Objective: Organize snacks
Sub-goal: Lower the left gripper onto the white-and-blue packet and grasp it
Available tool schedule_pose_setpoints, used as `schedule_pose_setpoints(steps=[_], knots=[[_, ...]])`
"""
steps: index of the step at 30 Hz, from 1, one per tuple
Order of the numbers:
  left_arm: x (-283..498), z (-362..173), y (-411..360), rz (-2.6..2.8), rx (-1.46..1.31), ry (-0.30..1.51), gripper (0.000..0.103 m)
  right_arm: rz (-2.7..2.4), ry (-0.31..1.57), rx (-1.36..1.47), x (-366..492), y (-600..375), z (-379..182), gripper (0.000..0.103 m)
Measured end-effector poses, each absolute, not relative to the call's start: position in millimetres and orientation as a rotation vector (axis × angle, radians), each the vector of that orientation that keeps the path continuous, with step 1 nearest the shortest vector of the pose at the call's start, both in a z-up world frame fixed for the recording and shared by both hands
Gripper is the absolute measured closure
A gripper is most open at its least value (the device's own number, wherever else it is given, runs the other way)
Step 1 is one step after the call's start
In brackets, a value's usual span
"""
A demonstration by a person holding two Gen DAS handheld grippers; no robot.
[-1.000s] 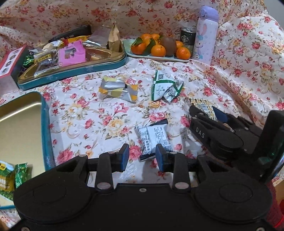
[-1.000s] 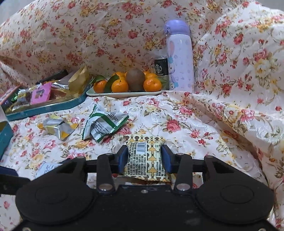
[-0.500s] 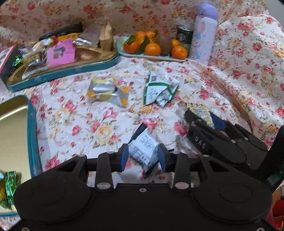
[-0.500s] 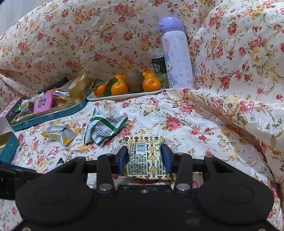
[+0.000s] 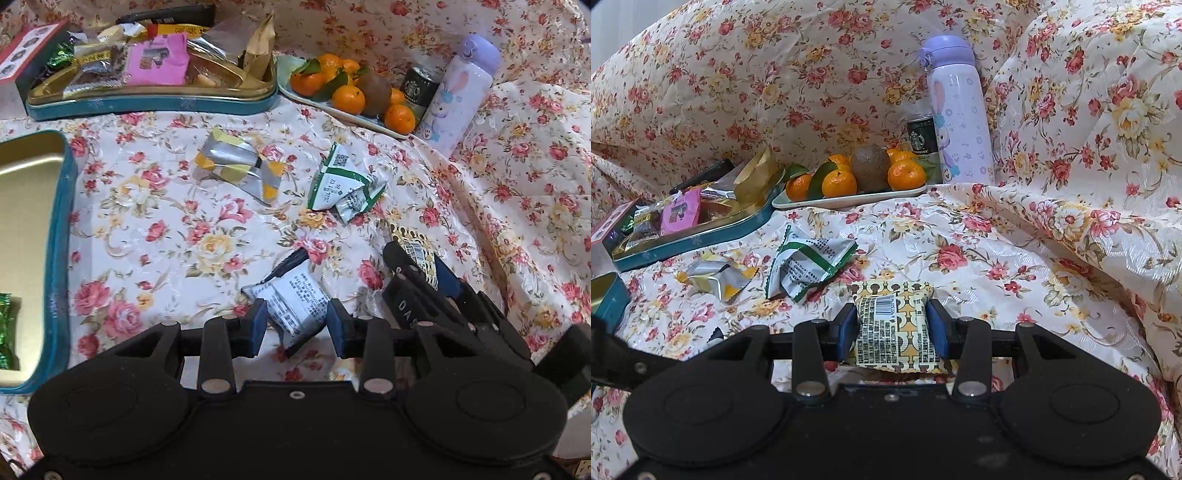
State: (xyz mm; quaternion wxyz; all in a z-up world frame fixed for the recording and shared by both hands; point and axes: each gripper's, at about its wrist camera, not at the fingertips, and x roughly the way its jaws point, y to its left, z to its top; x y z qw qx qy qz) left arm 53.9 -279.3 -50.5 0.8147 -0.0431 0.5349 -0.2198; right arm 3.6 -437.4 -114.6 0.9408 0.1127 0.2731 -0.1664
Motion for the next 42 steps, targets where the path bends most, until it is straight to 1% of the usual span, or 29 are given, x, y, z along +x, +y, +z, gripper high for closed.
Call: schedule_pose_setpoints(steps=[3, 11, 13, 20, 28, 36, 40, 42], knots=[[58.4, -52.3, -285.0, -0.459, -0.076, 1.129, 0.055, -0.340, 0.560, 0.222, 4.7, -437.0, -114.3, 0.059], [79.2, -52.8, -294.9, -0.424, 0.023, 1.090, 0.054, -0.345, 0.573, 0.185, 8.6, -434.2, -113.7, 0.059], [81.1, -51.1, -293.9, -0.430, 0.029, 1.090, 0.056, -0.345, 0.574, 0.184, 8.6, -434.2, -113.6, 0.059], [69.8, -39.1, -274.4, -0.446, -0.036, 1.093, 0.056, -0.335, 0.544, 0.255, 1.6, -444.3, -113.4, 0.063], [59.4, -39.6, -268.8, -0.400, -0.161, 1.124, 0.056, -0.332, 0.534, 0.277, -0.3, -446.1, -113.1, 0.064], [57.1, -49.5, -291.6, -0.399, -0.103, 1.131, 0.056, -0.333, 0.535, 0.276, -0.4, -446.2, -112.8, 0.064], [62.0, -54.6, -293.4, -0.382, -0.097, 1.137, 0.050, -0.338, 0.539, 0.266, 0.3, -444.4, -112.8, 0.064], [64.6, -56.0, -297.1, -0.379, -0.075, 1.134, 0.049, -0.342, 0.544, 0.253, 1.4, -442.5, -112.5, 0.064]])
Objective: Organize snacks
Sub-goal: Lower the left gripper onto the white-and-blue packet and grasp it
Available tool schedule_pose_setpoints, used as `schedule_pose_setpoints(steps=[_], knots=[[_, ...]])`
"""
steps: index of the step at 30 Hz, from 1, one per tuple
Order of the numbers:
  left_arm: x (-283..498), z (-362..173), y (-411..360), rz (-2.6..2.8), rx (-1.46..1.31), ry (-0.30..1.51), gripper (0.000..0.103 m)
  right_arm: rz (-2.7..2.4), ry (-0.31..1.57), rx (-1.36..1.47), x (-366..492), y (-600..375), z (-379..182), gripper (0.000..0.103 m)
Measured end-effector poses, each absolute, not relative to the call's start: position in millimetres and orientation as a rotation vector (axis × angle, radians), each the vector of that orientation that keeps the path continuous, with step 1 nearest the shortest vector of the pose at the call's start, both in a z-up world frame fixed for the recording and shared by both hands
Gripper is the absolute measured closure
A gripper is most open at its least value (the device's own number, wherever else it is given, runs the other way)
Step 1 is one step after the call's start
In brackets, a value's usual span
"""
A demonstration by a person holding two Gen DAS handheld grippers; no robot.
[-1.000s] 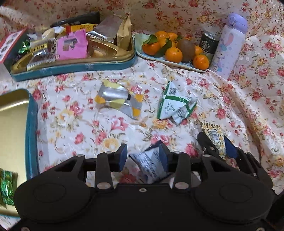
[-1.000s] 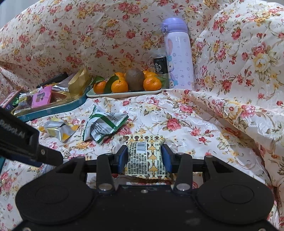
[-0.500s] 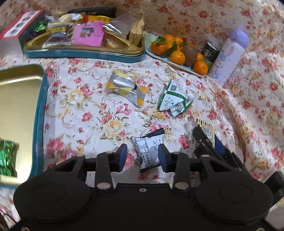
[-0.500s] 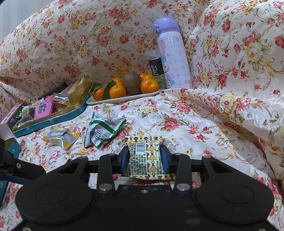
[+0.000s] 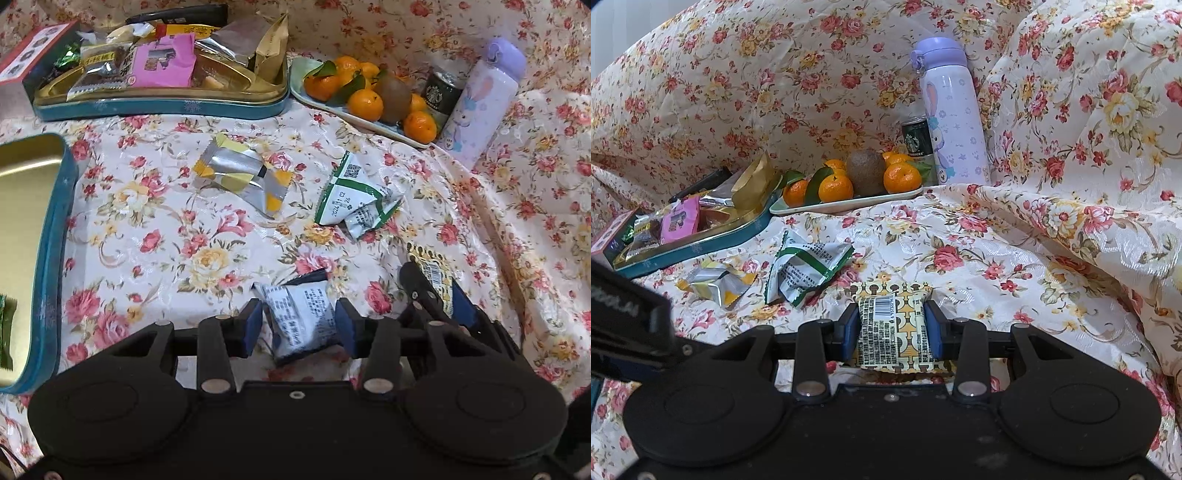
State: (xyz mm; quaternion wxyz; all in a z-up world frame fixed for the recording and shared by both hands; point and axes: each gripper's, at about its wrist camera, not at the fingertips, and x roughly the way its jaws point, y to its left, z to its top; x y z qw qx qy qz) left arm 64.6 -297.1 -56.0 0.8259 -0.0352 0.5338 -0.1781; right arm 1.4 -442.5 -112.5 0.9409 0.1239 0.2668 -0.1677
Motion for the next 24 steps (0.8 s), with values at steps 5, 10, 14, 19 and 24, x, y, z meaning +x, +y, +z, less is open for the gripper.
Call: schedule_pose_setpoints(steps=[5, 10, 14, 19, 24], knots=[[68.4, -60.2, -305.0, -0.393, -0.042, 1.137, 0.049, -0.354, 0.555, 0.224, 4.4, -439.3, -112.2, 0.064], [70.6, -59.8, -298.2, -0.445, -0.063, 1.149, 0.059, -0.365, 0.561, 0.205, 4.5, -437.0, -111.4, 0.065], [65.8, -56.0, -285.5, -0.443, -0.067, 1.128, 0.063, -0.385, 0.576, 0.167, -1.0, -427.1, -109.3, 0.065], [59.0, -50.6, -267.8, -0.451, -0.021, 1.107, 0.065, -0.378, 0.612, 0.167, -18.3, -409.2, -104.1, 0.065], [52.4, -51.0, -251.0, -0.463, 0.063, 1.078, 0.061, -0.358, 0.632, 0.176, -35.3, -387.7, -101.9, 0.065]])
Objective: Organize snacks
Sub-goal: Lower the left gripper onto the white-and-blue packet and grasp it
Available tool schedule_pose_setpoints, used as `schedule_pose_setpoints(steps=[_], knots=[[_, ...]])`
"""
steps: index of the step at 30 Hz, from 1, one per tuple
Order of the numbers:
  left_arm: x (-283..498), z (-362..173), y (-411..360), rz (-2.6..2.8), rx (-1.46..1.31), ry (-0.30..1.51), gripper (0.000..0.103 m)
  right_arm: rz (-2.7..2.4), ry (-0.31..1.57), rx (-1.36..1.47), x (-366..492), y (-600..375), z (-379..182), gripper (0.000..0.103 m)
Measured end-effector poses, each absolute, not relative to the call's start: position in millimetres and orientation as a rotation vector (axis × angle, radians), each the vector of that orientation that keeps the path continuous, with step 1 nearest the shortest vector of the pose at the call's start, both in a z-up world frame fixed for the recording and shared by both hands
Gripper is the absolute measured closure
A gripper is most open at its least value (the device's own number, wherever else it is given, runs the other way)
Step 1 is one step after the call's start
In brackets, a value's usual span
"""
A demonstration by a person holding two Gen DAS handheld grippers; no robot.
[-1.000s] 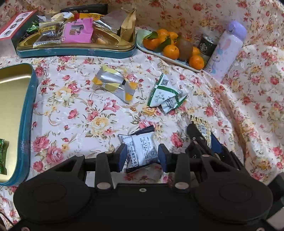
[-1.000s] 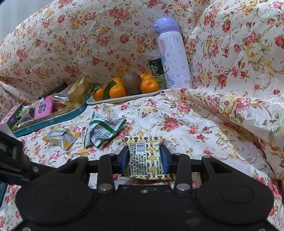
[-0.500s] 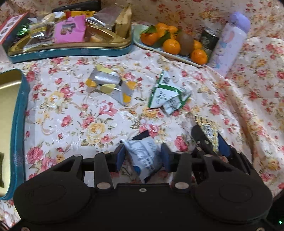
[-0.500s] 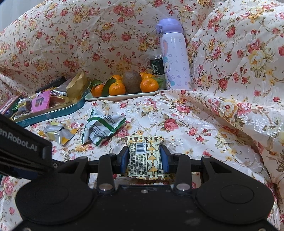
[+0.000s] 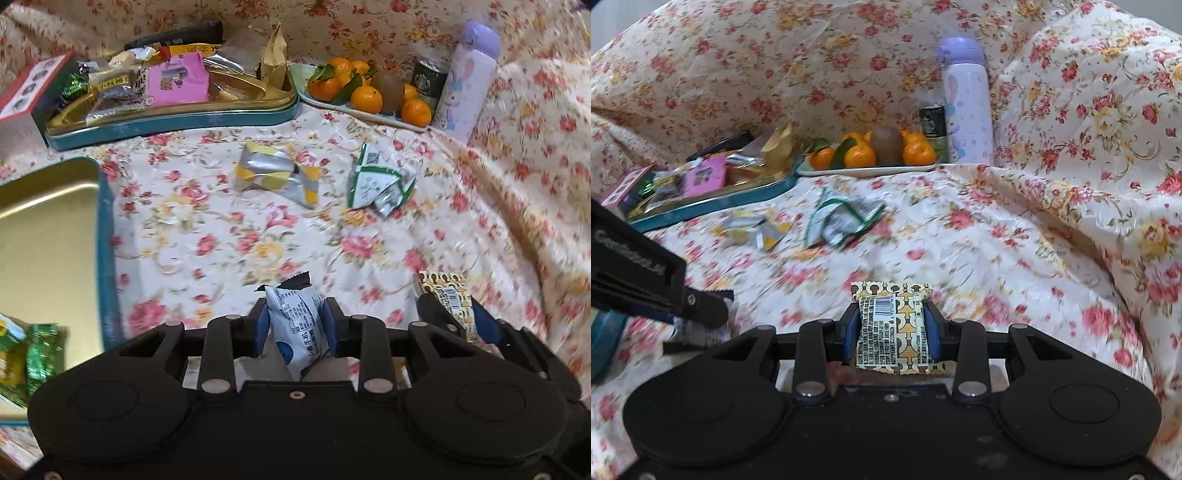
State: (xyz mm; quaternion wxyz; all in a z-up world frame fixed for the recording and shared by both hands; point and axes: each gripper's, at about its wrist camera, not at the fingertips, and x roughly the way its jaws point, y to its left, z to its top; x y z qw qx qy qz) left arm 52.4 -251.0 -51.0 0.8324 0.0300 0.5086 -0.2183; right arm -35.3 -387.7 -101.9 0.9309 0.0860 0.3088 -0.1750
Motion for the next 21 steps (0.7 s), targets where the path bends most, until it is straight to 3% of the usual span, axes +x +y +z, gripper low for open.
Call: schedule_pose_setpoints(steps=[12, 21], knots=[[50.4, -56.7, -242.0, -0.390, 0.005, 1.109, 0.057, -0.355, 0.639, 0.140, -41.0, -369.1, -105.1, 0.065], [43.3, -60.2, -248.9, -0.370, 0.103, 1.069, 0.048, -0.374, 0.635, 0.124, -39.1, -365.6, -106.5, 0.064]])
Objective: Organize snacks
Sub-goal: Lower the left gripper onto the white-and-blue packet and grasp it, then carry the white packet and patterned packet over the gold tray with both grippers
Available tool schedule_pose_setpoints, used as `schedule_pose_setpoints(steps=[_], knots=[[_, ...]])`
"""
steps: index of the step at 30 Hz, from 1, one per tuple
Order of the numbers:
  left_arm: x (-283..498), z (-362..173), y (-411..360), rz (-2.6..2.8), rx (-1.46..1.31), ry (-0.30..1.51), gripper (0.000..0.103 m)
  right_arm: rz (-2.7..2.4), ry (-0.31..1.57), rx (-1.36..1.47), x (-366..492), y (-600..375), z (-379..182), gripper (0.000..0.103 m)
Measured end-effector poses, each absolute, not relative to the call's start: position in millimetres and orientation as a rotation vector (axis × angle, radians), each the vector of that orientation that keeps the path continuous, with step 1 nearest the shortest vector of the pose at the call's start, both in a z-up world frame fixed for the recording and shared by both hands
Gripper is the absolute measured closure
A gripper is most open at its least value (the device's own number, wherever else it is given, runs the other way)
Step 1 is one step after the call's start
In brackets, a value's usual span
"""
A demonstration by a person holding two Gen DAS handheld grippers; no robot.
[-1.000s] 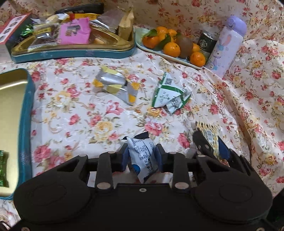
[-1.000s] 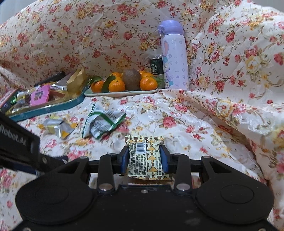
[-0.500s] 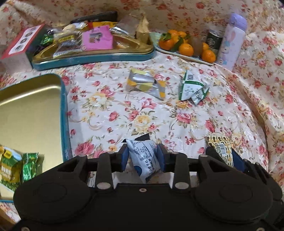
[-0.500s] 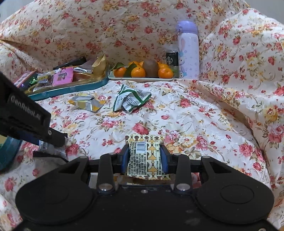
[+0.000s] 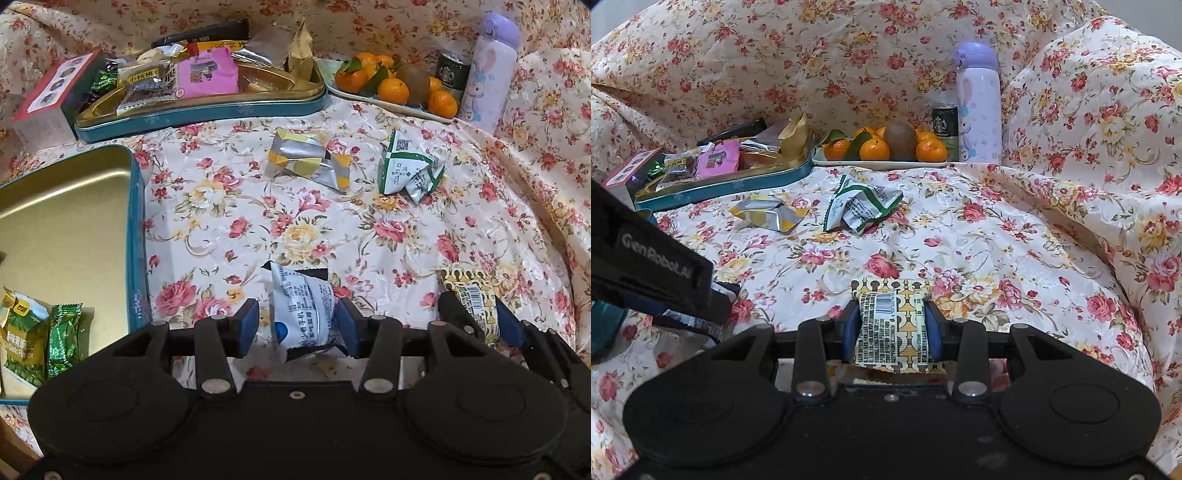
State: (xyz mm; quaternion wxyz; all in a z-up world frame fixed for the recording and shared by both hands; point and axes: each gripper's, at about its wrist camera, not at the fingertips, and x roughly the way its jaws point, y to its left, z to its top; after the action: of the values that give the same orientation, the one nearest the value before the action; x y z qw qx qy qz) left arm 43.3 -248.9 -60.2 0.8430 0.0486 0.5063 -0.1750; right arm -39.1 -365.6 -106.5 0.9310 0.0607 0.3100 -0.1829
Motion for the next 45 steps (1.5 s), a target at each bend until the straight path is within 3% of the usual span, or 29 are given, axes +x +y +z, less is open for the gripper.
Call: schedule_pose_setpoints(steps=[7, 13, 26, 45], knots=[[46.1, -65.4, -258.3, -0.364, 0.172, 1.057, 0.049, -0.375, 0.634, 0.125, -41.2, -366.3, -106.6, 0.064], [46.2, -64.1, -255.5, -0.409, 0.171, 1.056, 0.060, -0.380, 0.638, 0.126, -40.9, -365.7, -106.4, 0.064], [28.4, -34.8, -230.4, -0.477, 0.126, 1.017, 0.060, -0.379, 0.624, 0.187, -58.2, -362.0, -91.2, 0.067], [10.7, -5.1, -101.8, -0.346, 0.049, 0.969, 0.060, -0.104, 0.632, 0.165, -81.7, -257.1, -47.6, 0.067]])
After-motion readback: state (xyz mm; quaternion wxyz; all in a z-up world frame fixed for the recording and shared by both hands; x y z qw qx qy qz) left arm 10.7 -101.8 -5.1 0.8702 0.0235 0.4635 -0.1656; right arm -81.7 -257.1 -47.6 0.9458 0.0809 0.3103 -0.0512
